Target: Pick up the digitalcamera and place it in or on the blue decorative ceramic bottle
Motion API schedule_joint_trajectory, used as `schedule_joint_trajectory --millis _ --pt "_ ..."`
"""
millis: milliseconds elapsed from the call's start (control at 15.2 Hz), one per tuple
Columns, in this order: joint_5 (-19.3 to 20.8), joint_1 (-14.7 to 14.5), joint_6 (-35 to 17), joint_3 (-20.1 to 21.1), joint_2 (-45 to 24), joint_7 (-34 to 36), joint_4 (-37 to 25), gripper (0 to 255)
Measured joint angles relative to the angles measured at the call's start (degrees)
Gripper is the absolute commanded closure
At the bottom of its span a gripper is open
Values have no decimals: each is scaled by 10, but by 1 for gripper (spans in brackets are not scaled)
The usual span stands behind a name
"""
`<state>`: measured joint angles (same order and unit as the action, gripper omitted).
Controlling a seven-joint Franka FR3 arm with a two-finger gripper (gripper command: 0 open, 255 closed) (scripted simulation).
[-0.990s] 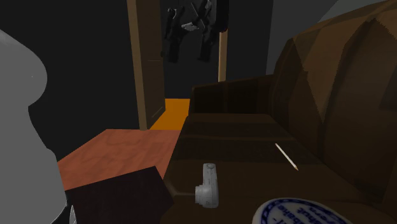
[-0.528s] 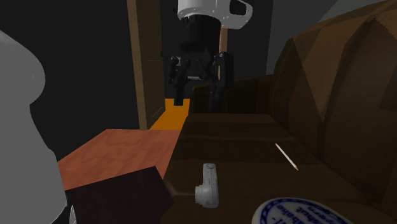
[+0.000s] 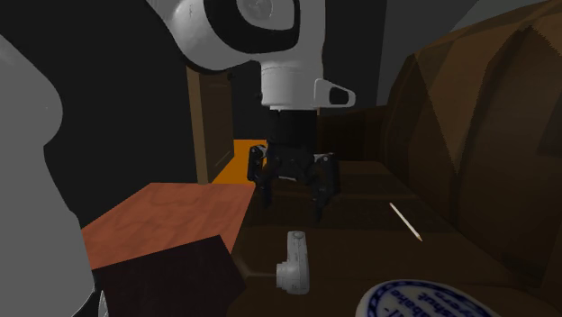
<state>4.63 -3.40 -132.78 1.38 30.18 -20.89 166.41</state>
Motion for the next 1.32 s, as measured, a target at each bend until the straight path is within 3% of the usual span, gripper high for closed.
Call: schedule_joint_trajectory --millis 396,858,1254,1320 --pt "33 3 -207 4 -154 -20 21 0" --pt "73 23 -295 13 -241 8 19 0" --pt "82 26 -307 13 -253 13 19 0" --pt "82 27 -307 13 -253 13 19 255"
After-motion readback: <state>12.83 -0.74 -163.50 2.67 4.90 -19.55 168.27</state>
